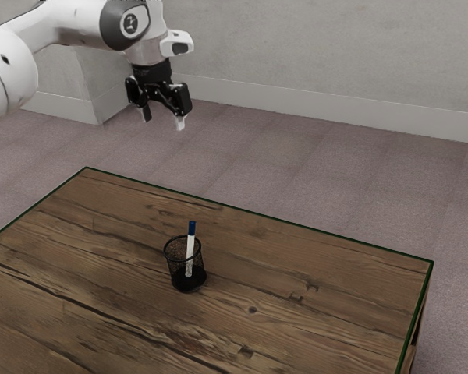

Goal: Take the marker out of the pen holder and place it to the left of the pen holder.

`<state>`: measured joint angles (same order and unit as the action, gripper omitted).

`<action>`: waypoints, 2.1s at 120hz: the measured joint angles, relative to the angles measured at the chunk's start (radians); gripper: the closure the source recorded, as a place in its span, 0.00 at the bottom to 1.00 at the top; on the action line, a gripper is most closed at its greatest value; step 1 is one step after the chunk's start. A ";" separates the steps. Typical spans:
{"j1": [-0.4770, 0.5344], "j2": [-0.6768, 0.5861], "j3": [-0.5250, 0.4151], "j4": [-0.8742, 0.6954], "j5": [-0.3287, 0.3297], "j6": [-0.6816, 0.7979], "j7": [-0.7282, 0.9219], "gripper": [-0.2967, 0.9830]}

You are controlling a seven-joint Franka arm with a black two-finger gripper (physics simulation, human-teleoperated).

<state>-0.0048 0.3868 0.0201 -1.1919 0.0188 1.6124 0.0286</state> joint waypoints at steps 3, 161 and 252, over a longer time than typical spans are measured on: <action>0.000 0.010 0.001 0.009 0.001 0.006 0.004 0.23; -0.182 -0.147 0.062 -0.819 0.016 0.697 0.110 0.25; -0.191 -0.179 0.061 -0.878 0.029 0.830 0.117 0.64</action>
<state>-0.1959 0.2078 0.0813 -2.0704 0.0479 2.4427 0.1454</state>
